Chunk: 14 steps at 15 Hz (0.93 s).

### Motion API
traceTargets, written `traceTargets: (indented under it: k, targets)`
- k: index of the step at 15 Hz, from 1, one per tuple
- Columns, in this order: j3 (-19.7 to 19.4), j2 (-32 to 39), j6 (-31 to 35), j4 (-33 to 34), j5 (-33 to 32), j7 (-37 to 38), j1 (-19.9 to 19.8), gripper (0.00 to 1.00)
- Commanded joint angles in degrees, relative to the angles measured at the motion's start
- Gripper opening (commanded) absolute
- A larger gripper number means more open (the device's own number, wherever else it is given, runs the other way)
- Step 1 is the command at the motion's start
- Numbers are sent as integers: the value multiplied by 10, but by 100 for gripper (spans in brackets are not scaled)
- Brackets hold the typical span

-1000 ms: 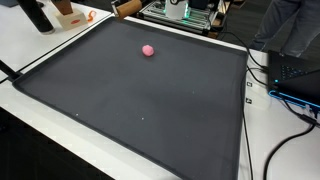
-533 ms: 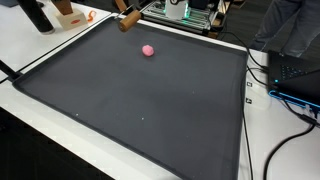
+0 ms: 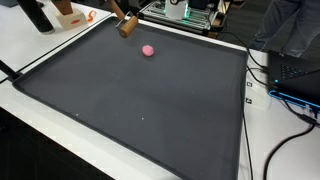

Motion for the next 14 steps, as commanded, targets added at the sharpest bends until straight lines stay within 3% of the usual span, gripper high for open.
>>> traceTargets:
  k: [1,14]
  targets:
    - [14,42,-39,40,25,-30,-33,23]
    - [39,93,-26,77,44,-36,-73,23]
